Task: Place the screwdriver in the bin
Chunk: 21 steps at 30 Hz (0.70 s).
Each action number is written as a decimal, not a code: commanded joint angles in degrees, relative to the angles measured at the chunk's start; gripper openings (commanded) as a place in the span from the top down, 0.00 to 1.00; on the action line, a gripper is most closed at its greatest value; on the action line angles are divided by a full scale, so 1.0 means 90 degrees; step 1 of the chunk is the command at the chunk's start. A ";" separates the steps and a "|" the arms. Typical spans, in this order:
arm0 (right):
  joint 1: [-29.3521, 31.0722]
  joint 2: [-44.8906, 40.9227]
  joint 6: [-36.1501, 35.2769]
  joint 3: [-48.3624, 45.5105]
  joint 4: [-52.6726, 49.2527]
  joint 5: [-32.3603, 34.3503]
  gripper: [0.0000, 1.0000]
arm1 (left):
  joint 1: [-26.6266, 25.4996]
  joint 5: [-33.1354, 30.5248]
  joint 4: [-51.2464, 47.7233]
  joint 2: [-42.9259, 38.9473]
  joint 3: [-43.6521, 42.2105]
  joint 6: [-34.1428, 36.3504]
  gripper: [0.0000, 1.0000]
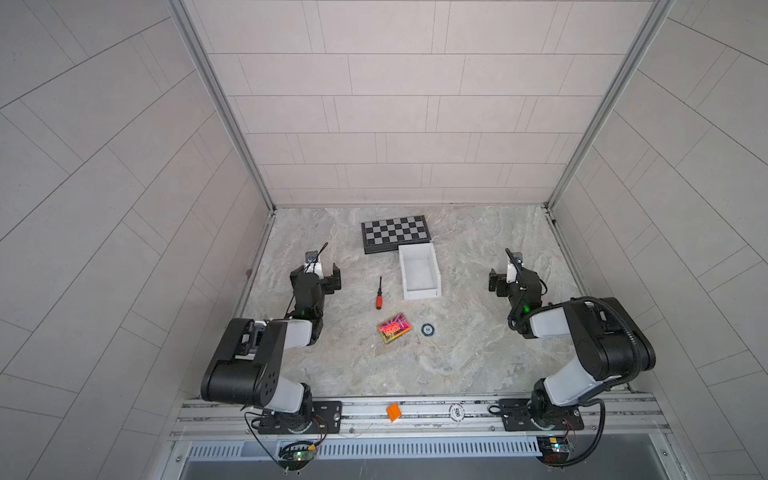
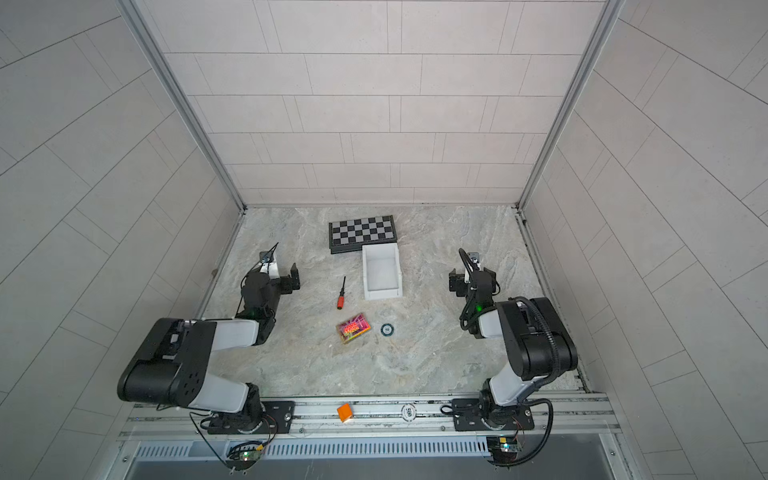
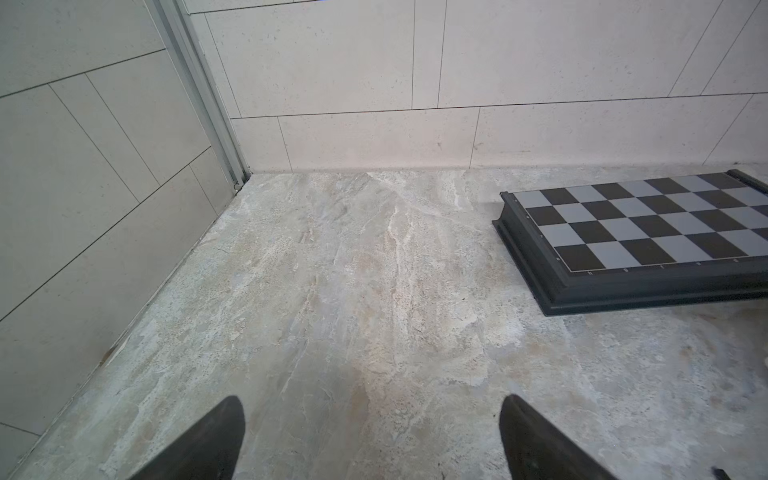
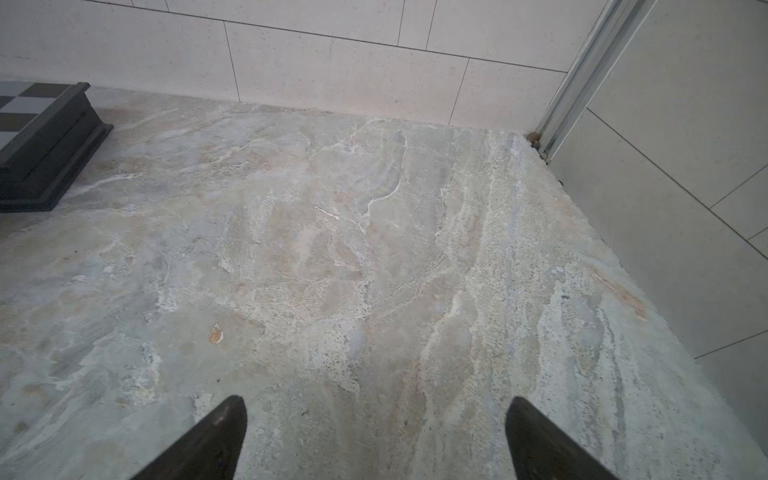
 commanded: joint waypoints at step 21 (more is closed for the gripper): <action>0.0025 -0.0046 -0.0063 0.0033 0.0038 0.0060 0.01 | 0.0028 0.0019 0.0067 0.0004 0.0090 0.0026 0.01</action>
